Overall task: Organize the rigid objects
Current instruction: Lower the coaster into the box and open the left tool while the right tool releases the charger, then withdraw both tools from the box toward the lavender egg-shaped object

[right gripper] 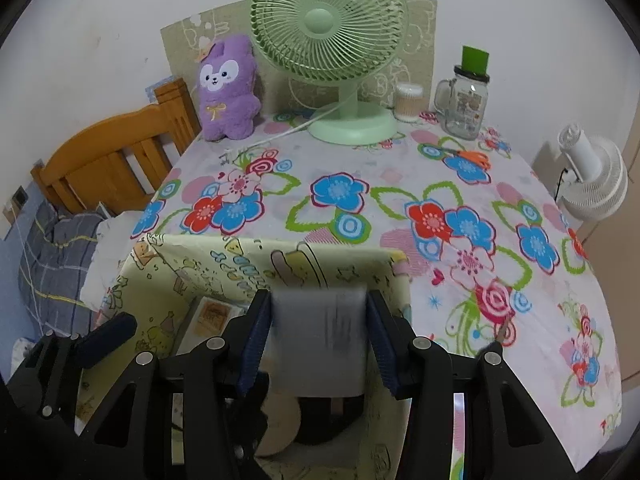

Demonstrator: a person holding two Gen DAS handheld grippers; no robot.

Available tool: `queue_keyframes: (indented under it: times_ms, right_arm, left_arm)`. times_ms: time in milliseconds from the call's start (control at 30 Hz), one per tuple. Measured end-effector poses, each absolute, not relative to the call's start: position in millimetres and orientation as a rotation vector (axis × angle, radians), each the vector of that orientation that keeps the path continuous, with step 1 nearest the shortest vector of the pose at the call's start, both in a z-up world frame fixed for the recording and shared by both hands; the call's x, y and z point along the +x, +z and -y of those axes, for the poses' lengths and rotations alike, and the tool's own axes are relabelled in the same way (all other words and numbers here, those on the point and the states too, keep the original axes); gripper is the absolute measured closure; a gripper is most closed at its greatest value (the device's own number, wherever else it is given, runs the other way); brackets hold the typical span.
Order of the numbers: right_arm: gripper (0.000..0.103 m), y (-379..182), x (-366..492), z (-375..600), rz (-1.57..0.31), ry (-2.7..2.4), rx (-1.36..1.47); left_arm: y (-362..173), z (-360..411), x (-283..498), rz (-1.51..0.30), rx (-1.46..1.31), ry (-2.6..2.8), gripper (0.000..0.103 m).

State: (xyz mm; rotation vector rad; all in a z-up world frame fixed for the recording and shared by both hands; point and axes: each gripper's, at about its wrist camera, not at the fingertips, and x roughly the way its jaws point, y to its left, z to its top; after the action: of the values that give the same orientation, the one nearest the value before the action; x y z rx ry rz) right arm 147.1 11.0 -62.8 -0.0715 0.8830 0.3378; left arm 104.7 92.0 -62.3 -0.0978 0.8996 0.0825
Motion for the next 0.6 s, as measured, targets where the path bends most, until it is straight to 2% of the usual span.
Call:
queue_keyframes:
  times_ms: [233,300,367,467,600]
  right_arm:
    - [0.051,-58.9,149.3,-19.2,-0.858,0.333,-0.142]
    - [0.045,-56.7,147.9,-16.6,-0.857,0.324,-0.149]
    - [0.034,-53.4,144.6,-10.8,-0.847,0.314,-0.142]
    - [0.026,-47.7,137.2,-3.1,-0.829,0.295,-0.146]
    - [0.022,-42.1,129.0,7.2,-0.822,0.282,-0.149]
  left_arm:
    - [-59.7,-94.9,107.6,-0.887,-0.105,0.105,0.003]
    - [-57.7,-92.3,106.5,-0.882,-0.099,0.100,0.003]
    - [-55.2,-88.8,104.7,-0.877,-0.096,0.092,0.003]
    - [-51.0,-82.1,101.1,-0.874,-0.097,0.079,0.003]
    - [-44.3,-70.9,94.7,-0.857,-0.079,0.070,0.002]
